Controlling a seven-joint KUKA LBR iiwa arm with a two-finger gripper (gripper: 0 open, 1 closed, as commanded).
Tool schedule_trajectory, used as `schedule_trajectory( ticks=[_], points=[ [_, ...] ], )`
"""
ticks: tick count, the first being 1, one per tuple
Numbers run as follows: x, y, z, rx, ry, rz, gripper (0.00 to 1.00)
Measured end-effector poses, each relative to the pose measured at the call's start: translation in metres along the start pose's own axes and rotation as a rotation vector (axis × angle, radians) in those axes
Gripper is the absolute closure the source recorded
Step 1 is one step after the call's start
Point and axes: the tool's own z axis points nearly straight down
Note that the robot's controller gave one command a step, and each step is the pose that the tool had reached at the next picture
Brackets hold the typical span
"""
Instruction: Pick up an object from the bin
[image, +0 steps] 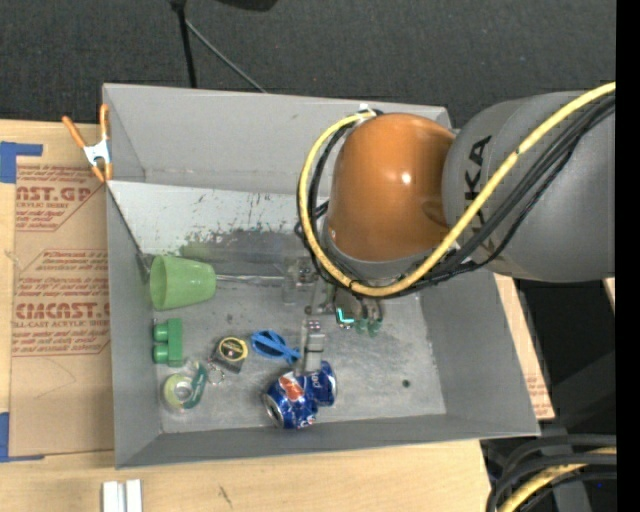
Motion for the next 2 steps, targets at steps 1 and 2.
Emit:
schedule_trajectory(
  ticks=[1, 2],
  points=[
    [0.0126, -0.0028, 0.1514, -0.01, -0.001, 0.152, 0.0],
    [0.0135, -0.0086, 0.157, -0.001, -0.006, 0.152, 1.0]
  ],
)
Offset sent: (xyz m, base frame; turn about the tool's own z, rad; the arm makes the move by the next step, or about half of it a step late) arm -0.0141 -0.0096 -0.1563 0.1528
